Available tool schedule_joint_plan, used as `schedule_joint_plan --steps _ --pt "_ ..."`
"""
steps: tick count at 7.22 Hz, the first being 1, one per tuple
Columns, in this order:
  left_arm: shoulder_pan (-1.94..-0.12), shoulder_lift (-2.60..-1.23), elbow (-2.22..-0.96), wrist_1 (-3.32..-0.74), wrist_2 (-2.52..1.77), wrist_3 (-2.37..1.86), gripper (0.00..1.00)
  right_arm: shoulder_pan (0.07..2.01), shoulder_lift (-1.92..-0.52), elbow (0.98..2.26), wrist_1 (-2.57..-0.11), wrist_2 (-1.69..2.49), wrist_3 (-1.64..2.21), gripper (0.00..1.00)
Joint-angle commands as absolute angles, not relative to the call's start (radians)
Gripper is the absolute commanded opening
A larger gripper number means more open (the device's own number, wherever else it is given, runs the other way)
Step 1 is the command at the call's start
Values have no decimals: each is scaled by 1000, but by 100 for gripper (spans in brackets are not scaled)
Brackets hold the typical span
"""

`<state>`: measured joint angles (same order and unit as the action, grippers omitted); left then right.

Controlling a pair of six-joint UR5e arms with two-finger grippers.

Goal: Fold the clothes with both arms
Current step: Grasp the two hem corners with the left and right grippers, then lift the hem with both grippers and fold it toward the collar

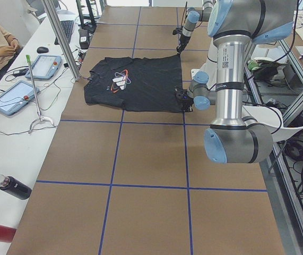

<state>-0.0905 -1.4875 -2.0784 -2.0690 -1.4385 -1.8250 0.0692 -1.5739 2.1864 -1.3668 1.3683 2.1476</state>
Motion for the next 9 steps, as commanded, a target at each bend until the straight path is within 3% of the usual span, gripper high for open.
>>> schedule_joint_plan --steps 1,4,6,8,9 --pt "-94 -1486 -2098 -2057 -1480 -1824 0 83 -1574 2191 -1367 1376 2148 0" --pt "-95 -1459 -2297 -1915 -1569 -1821 0 104 -1609 2267 -1373 1414 2149 0" --pt "-100 -1459 -2350 -1907 -1594 -1844 0 104 -1621 2353 -1445 1465 2151 0" --pt "-123 -1500 -2364 -1908 -1601 -1838 0 155 -1589 2350 -1451 1503 2145 0" --pt "-220 -1555 -2356 -1908 -1617 -1823 0 217 -1525 2326 -1507 1563 2128 0"
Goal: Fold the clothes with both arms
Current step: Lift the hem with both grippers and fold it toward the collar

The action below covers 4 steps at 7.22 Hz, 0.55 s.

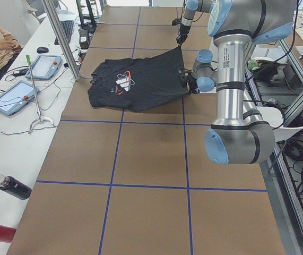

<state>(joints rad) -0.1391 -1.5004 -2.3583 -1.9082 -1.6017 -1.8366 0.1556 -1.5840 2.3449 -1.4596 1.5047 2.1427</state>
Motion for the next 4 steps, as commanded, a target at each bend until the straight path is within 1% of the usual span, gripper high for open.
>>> schedule_joint_plan --steps 1,2,3,4 --pt "-351 -1618 -2350 -1905 -1729 -1696 0 341 -1377 2262 -1605 1663 2040 0" --pt "-479 -1637 -2312 -1907 -1808 -1618 0 445 -1253 2185 -1709 1733 1954 0" --pt "-542 -1699 -2233 -1907 -1810 -1526 0 527 -1194 2128 -1736 1765 1877 0" --pt "-622 -1756 -2158 -1907 -1816 -1463 0 601 -1163 2076 -1733 1810 1824 0"
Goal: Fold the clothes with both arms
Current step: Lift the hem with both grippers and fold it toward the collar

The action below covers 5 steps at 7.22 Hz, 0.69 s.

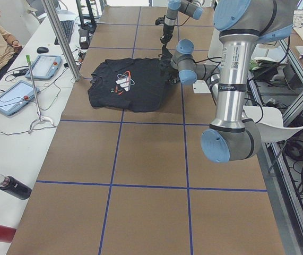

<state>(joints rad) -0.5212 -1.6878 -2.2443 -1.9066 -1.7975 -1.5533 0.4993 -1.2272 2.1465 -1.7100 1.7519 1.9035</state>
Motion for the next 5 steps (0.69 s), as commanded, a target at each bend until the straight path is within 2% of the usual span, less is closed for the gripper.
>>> schedule_joint_plan --steps 1,5 --pt "-720 -1832 -2063 -1916 -1822 -1432 0 680 -1110 1992 -1730 1850 1789 0" --pt "-813 -1893 -1898 -1956 -1839 -1347 0 820 -959 1699 -1723 1875 1649 0"
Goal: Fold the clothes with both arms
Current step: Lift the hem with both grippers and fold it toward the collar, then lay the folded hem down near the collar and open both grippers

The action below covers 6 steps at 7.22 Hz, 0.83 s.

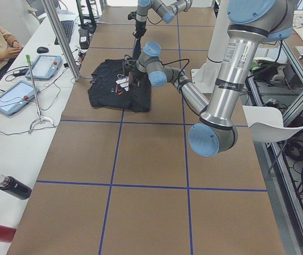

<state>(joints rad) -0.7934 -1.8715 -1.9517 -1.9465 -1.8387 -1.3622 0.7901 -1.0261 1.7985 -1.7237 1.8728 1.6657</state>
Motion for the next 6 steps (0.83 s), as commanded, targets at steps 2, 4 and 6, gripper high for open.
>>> schedule_joint_plan --steps 2,4,6 --pt "-850 -1914 -1713 -2145 -1839 -1345 0 860 -896 1603 -1720 1876 1619 0" --pt "-862 -1957 -1611 -2210 -1835 -1347 0 882 -849 1463 -1582 1871 1615 0" --pt "-876 -2043 -1487 -2221 -1830 -1348 0 890 -773 1280 -1474 1870 1609 0"
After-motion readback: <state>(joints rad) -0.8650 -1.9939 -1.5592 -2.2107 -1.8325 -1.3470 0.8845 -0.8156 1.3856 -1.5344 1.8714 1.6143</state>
